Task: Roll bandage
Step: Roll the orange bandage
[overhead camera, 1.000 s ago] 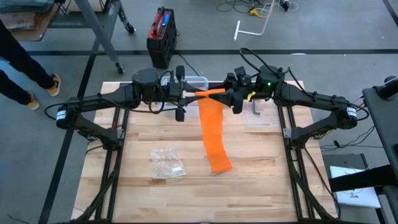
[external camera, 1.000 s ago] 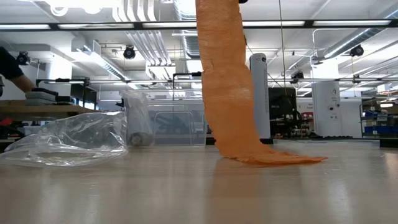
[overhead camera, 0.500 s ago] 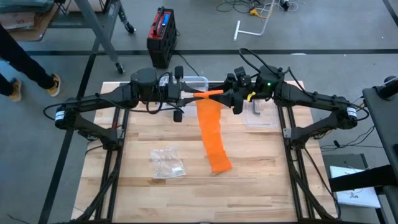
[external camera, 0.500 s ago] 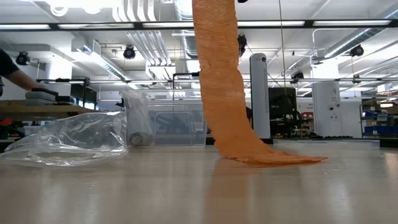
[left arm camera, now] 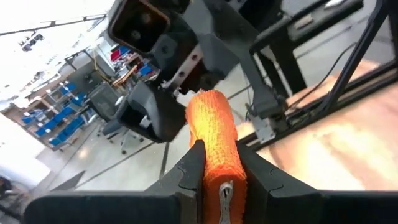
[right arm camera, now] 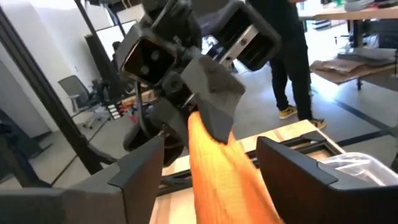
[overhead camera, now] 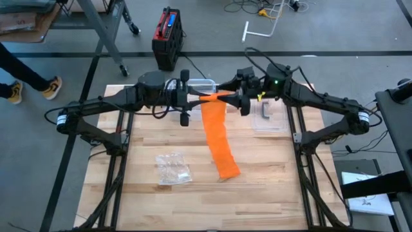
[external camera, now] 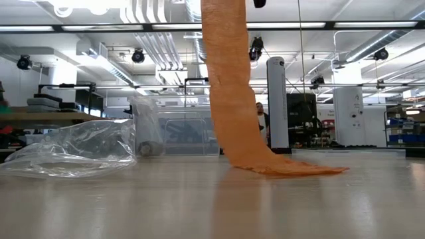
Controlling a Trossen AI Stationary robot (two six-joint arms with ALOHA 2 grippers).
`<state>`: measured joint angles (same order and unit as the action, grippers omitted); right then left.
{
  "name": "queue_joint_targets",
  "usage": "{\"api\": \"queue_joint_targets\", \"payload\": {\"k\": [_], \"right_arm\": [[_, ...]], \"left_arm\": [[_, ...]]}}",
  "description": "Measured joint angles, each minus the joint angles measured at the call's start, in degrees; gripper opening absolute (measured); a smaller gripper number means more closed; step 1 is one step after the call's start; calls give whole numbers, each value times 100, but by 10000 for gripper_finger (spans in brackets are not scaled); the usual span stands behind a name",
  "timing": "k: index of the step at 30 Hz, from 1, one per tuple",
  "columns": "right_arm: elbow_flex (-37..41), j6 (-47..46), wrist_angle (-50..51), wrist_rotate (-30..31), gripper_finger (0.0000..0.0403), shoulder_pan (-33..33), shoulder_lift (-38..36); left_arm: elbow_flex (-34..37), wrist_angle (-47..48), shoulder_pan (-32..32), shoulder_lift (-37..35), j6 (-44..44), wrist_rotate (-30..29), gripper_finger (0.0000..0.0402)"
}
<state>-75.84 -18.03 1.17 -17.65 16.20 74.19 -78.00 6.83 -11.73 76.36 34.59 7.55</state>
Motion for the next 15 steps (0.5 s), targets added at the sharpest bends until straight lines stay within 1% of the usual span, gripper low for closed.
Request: {"api": "queue_joint_targets", "payload": {"k": [4,6,8,11,13,15], "right_arm": [[65,-182,-17,-519,279,367,0],[134,-192,-23,-627,289,448,-4],[206,-190,-102,-652,296,451,48],[298,-364,-438,-876,304,413,141],[293,-549,-743,-1027,304,366,217],[291,-740,-750,-1119,302,350,245]], "left_arm": [[0,26,0,0,275,-14,51],[0,24,3,0,286,-9,51],[0,24,4,0,286,2,51],[0,23,4,0,286,26,51],[0,9,4,0,286,31,51],[0,-13,4,0,299,31,51]]}}
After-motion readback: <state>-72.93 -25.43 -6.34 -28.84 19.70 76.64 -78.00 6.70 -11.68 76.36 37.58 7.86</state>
